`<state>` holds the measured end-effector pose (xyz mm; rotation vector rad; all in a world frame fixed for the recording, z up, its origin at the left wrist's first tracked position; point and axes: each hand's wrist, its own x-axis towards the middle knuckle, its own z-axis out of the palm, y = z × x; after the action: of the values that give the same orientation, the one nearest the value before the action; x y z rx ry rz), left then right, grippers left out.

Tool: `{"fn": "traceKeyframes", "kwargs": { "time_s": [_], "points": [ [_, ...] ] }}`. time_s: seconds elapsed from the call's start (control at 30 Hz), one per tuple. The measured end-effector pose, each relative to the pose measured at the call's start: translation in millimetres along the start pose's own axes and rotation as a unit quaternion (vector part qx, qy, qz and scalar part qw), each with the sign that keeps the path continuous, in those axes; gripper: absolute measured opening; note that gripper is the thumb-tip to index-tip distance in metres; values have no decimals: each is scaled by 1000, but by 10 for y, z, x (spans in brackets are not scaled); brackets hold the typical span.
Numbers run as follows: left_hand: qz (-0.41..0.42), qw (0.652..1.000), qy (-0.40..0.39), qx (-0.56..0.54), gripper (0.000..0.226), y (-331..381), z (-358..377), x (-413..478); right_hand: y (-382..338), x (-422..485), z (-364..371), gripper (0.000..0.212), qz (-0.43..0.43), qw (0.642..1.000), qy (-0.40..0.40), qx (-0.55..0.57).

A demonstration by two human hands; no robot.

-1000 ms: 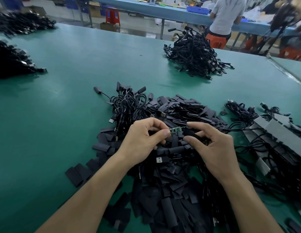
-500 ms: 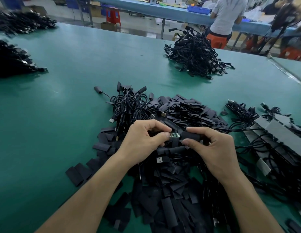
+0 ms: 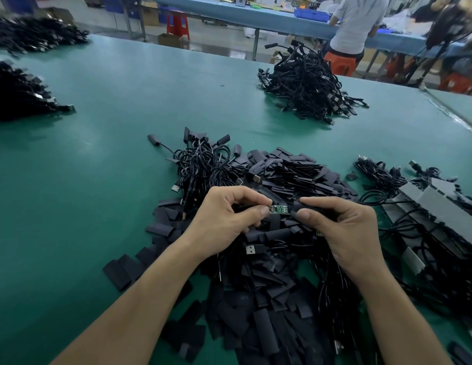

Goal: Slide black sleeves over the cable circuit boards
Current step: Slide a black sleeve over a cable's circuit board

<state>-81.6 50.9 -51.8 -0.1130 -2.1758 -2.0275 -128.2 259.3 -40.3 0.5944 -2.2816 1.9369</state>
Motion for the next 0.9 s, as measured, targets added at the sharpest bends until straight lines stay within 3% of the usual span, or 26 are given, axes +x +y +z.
{"fn": "traceKeyframes", "kwargs": {
  "time_s": [0.43, 0.7, 0.9],
  "points": [
    [3, 1000, -12, -6, 14, 28, -2, -15, -29, -6, -16, 10, 28, 999, -14, -6],
    [-1, 1000, -8, -9, 16, 19, -10, -8, -36, -13, -22, 28, 34, 998, -43, -12],
    [-6, 1000, -12, -12, 15, 24, -13, -6, -37, -15, -22, 30, 37, 998, -44, -17]
  ]
}}
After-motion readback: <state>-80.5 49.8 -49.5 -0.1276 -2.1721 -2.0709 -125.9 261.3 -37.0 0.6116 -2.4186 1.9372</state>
